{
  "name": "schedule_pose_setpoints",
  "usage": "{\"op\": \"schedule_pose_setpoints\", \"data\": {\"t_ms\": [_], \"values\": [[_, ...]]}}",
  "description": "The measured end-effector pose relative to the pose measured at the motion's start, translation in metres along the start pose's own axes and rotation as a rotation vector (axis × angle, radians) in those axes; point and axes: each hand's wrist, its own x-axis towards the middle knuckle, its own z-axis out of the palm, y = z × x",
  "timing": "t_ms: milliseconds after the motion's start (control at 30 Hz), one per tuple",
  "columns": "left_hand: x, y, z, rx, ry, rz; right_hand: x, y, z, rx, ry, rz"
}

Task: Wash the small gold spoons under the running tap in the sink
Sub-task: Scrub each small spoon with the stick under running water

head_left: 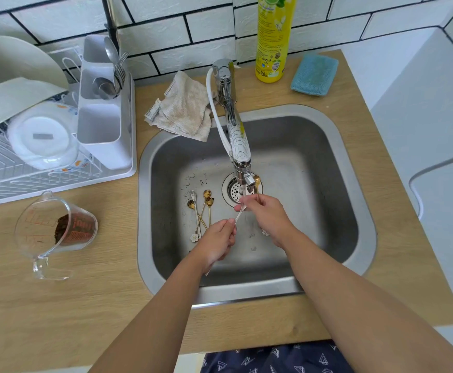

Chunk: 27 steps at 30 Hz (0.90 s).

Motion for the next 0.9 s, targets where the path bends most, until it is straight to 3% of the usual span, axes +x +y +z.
{"op": "schedule_pose_setpoints", "data": {"t_ms": [400,600,733,900], "values": [[-0.0036,0.0020,-0.0002,0.036,0.000,-0.010,-0.0037,0.0029,-0.0015,-0.096,-0.041,-0.065],[-0.0059,0.0039,0.0012,0.036,-0.045,-0.008,-0.0032,0.0020,-0.0004,-0.207,0.021,-0.095],[-0.0014,0.0010,-0.0023,0.007,-0.044,-0.043,-0.0055,-0.0007,-0.0008,-0.098,-0.085,-0.053],[0.0009,-0.0014,-0.0031,-0.030,-0.067,-0.033,-0.0078,-0.0053,0.0003,-0.132,-0.025,-0.061]]}}
